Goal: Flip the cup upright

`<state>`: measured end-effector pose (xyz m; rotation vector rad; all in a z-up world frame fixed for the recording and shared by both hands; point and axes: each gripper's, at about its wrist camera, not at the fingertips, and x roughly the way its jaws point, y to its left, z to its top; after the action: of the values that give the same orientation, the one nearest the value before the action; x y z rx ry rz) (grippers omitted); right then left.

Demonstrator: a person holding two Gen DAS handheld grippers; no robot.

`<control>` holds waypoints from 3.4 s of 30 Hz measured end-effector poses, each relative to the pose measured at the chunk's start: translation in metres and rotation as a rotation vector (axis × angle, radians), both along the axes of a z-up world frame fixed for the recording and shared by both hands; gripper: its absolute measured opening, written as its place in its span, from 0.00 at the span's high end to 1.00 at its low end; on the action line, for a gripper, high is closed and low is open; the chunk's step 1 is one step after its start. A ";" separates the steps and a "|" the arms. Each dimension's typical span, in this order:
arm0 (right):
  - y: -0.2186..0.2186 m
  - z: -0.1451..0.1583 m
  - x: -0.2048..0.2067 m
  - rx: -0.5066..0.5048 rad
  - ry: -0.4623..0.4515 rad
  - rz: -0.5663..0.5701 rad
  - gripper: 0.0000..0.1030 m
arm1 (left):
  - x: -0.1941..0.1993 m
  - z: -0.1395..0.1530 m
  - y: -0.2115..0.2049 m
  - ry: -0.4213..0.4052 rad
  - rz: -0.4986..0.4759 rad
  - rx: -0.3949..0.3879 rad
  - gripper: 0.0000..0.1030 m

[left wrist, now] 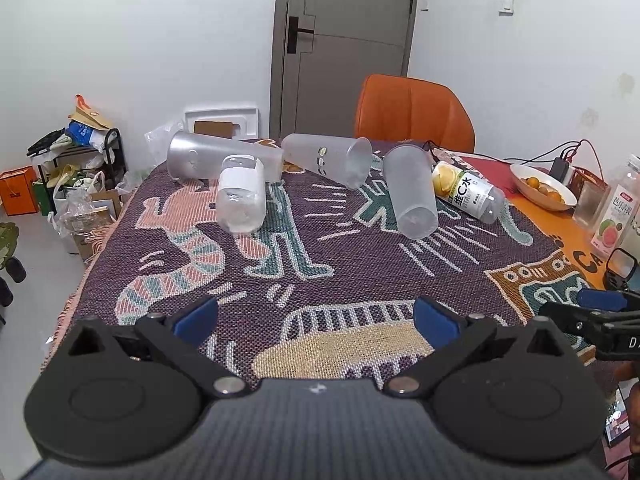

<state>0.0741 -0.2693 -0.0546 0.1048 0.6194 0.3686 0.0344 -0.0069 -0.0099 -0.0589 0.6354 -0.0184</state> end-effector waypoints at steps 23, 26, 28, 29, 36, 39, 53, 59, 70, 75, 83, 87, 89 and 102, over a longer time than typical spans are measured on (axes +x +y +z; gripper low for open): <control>-0.002 -0.008 0.038 0.012 0.013 0.027 0.00 | 0.032 -0.006 0.003 0.039 0.039 0.001 0.00; -0.003 -0.008 0.038 0.016 0.013 0.036 0.00 | 0.031 -0.005 0.001 0.034 0.038 0.008 0.00; -0.003 -0.008 0.039 0.016 0.014 0.040 0.00 | 0.030 -0.004 -0.001 0.029 0.038 0.012 0.00; -0.003 -0.008 0.039 0.015 0.013 0.043 0.00 | 0.030 -0.004 -0.001 0.028 0.038 0.014 0.00; -0.004 -0.004 0.039 0.013 -0.002 0.049 0.00 | 0.030 -0.001 -0.005 0.024 0.027 0.017 0.00; -0.003 -0.003 0.039 0.010 -0.006 0.054 0.00 | 0.030 0.000 -0.006 0.020 0.023 0.013 0.00; 0.008 0.004 0.059 -0.059 -0.019 0.083 0.00 | 0.047 -0.002 0.012 0.016 0.050 -0.009 0.00; 0.020 0.019 0.089 -0.133 -0.043 0.127 0.00 | 0.065 -0.002 0.034 0.011 0.115 -0.014 0.00; 0.061 0.035 0.151 -0.245 -0.063 0.253 0.00 | 0.103 -0.002 0.065 0.003 0.234 -0.049 0.00; 0.080 0.041 0.176 -0.299 -0.075 0.293 0.00 | 0.122 -0.003 0.075 0.011 0.268 -0.076 0.00; 0.097 0.052 0.228 -0.340 -0.035 0.337 0.00 | 0.146 0.001 0.083 0.016 0.291 -0.072 0.00; 0.110 0.054 0.254 -0.344 0.007 0.367 0.00 | 0.158 0.002 0.091 0.018 0.315 -0.083 0.00; 0.119 0.055 0.264 -0.361 0.011 0.381 0.00 | 0.164 0.002 0.095 0.013 0.327 -0.094 0.00; 0.186 0.026 0.321 -0.516 0.062 0.485 0.00 | 0.180 -0.007 0.124 -0.016 0.430 -0.172 0.00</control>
<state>0.3955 -0.0830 -0.0284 -0.5383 0.7833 0.6617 0.2147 0.1170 -0.0167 -0.3597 0.5940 0.3421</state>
